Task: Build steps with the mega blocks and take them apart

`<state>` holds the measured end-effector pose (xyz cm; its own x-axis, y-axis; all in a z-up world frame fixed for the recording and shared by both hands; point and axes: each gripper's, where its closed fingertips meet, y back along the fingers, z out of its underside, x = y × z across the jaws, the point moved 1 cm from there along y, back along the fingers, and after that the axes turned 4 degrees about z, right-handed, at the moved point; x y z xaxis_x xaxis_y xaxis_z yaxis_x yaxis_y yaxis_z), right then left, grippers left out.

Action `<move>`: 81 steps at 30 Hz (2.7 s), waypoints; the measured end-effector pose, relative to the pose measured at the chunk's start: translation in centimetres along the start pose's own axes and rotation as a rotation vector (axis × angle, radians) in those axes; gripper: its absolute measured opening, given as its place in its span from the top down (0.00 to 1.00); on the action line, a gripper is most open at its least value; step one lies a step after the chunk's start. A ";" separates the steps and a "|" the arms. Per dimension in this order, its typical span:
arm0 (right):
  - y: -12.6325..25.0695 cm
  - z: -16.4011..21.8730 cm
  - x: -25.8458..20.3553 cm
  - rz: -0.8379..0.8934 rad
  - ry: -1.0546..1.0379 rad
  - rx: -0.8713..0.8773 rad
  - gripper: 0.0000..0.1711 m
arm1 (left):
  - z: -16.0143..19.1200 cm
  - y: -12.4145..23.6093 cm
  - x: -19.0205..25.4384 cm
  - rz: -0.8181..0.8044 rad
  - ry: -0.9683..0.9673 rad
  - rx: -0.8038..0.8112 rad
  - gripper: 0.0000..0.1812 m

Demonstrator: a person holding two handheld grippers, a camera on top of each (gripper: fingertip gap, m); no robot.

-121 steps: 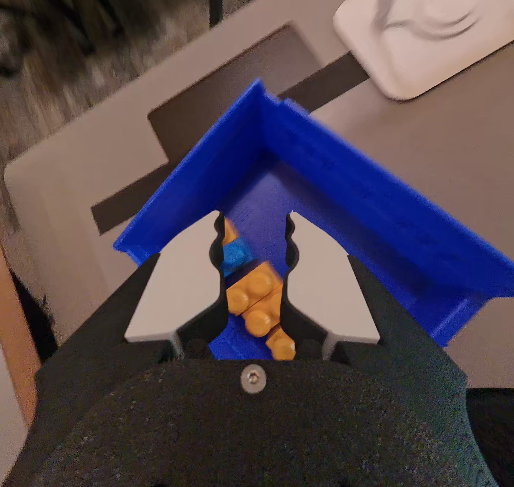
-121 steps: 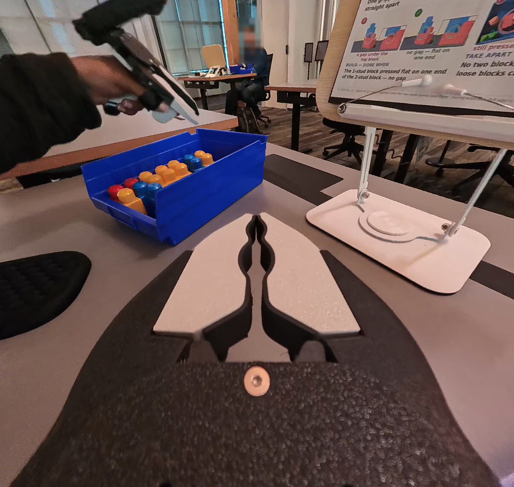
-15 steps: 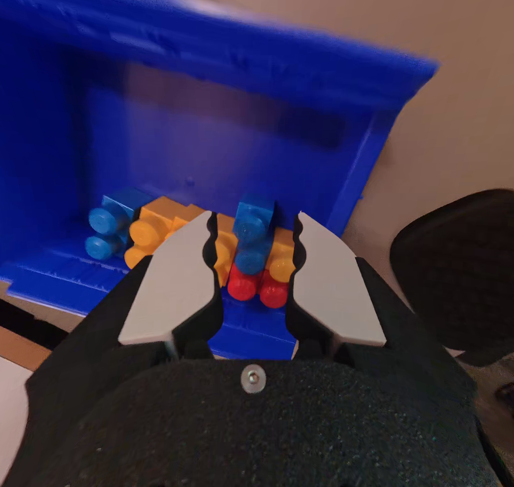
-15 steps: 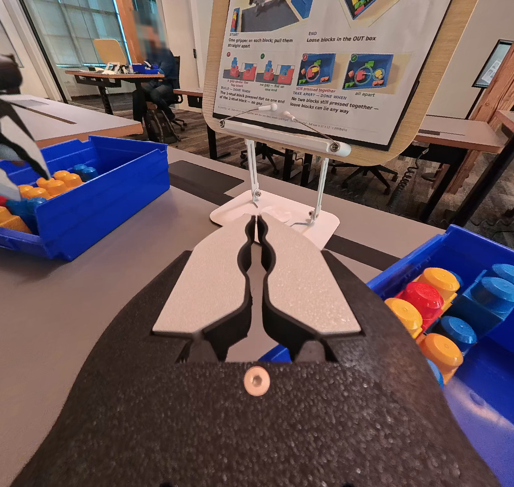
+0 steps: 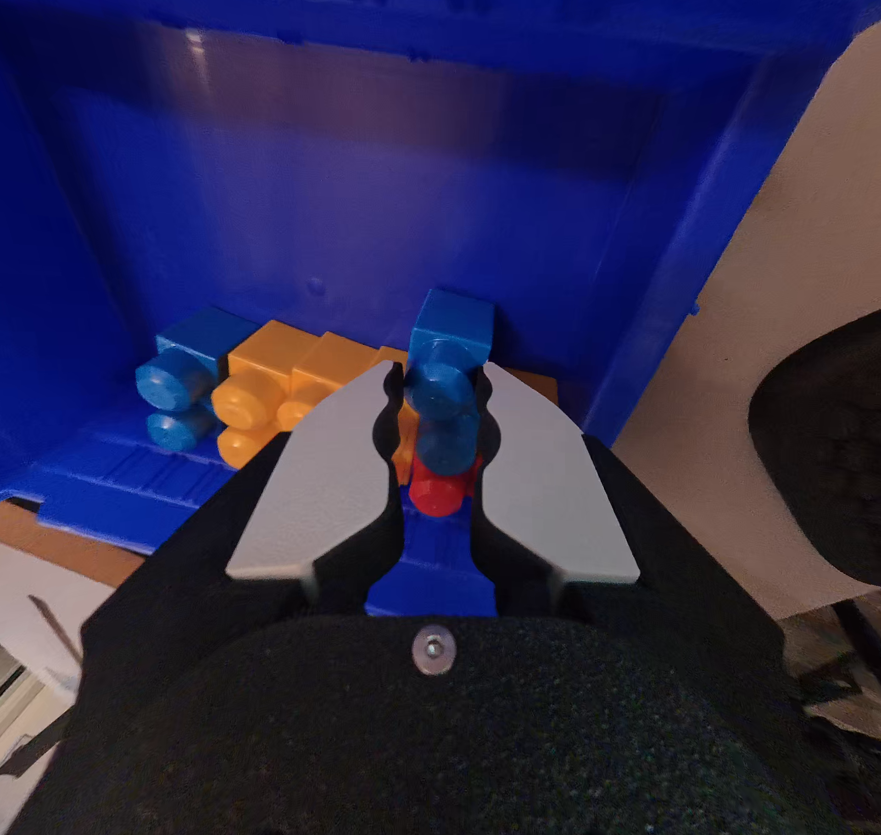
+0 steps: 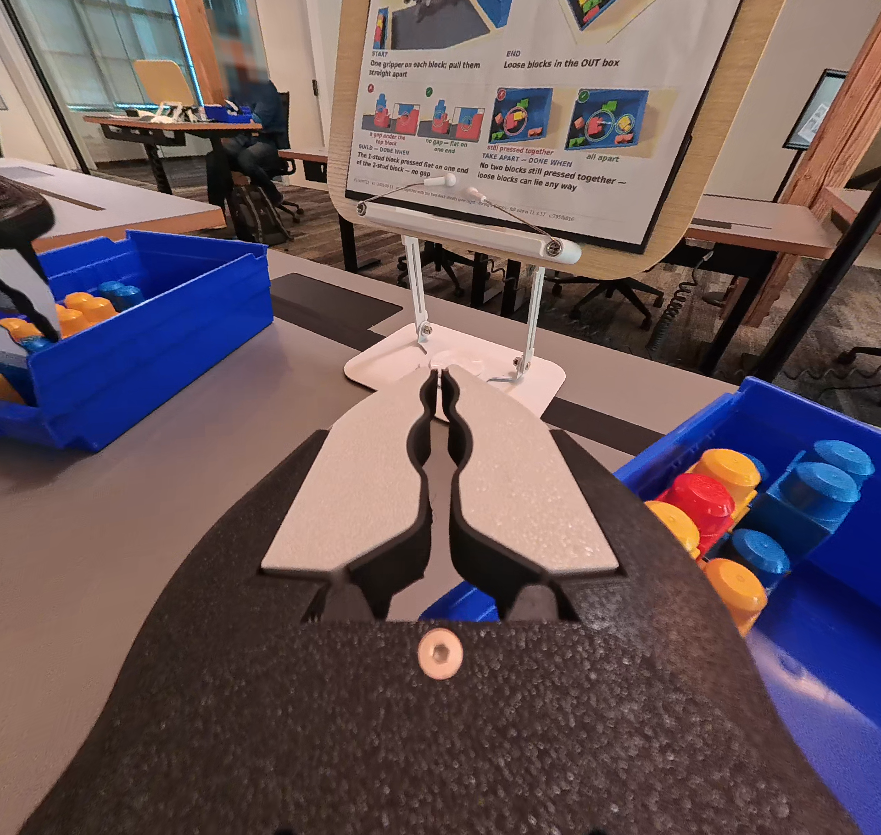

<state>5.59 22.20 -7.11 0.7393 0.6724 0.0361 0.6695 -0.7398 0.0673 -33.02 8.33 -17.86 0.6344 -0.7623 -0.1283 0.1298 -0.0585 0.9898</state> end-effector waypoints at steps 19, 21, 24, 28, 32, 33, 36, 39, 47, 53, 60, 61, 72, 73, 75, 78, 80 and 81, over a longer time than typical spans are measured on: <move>-0.1 0.1 -0.2 -0.014 -0.012 -0.004 0.99 | -12.8 13.7 4.9 -0.072 -0.194 0.305 0.84; 0.0 0.0 -0.2 -0.014 -0.007 -0.003 0.99 | -15.0 12.6 7.5 -0.027 -0.268 0.298 0.84; 0.0 0.1 -0.2 -0.017 0.008 -0.007 0.99 | -17.6 9.7 11.0 0.050 -0.353 0.258 0.84; -0.1 0.3 -0.3 -0.019 0.021 -0.014 0.99 | -19.2 5.6 13.8 0.114 -0.409 0.174 0.84; -0.1 0.3 -0.2 -0.023 0.014 -0.014 0.99 | -19.8 3.5 14.5 0.155 -0.412 0.141 0.84; -0.1 0.4 -0.2 -0.024 0.012 -0.016 0.99 | -19.9 3.2 14.6 0.160 -0.411 0.140 0.84; -0.2 0.5 -0.3 -0.025 0.013 -0.021 0.99 | -20.2 2.4 14.7 0.164 -0.410 0.150 0.84; -0.3 0.6 -0.4 -0.026 0.015 -0.023 0.99 | -20.3 2.2 15.2 0.159 -0.424 0.158 0.84; -0.2 0.5 -0.5 -0.030 0.017 -0.021 0.99 | -20.3 2.1 15.4 0.157 -0.417 0.204 0.78; -0.1 0.2 -0.3 -0.021 0.024 -0.019 0.99 | -22.1 7.1 14.8 0.153 -0.342 0.537 0.70; 1.0 -0.4 -0.7 -0.041 0.044 -0.061 0.95 | -22.3 12.9 13.7 0.138 -0.129 1.074 0.71; 1.3 -0.6 -0.9 -0.049 0.055 -0.071 0.94 | -22.0 13.2 13.5 0.139 -0.094 1.132 0.71; 4.4 4.4 -6.8 -0.311 0.197 -0.398 0.76 | -20.3 10.5 13.0 0.229 0.080 1.348 0.73; 4.8 5.6 -7.7 -0.347 0.208 -0.455 0.73 | -20.3 10.3 13.0 0.226 0.080 1.348 0.74; 5.7 8.1 -9.4 -0.404 0.233 -0.561 0.66 | -20.3 9.8 12.9 0.213 0.075 1.336 0.74; 6.5 11.2 -11.0 -0.442 0.283 -0.704 0.58 | -20.4 9.2 13.0 0.179 0.049 1.326 0.73; 6.6 12.8 -11.7 -0.453 0.296 -0.770 0.58 | -20.4 8.9 13.0 0.151 0.032 1.311 0.73; 6.6 13.6 -11.8 -0.449 0.306 -0.801 0.58 | -20.4 8.8 13.1 0.136 0.020 1.302 0.73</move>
<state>2.27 9.02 -20.65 0.3004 0.9494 0.0918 0.5537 -0.2519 0.7937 -8.05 10.94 -12.10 0.5966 -0.8024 -0.0129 -0.7558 -0.5672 0.3272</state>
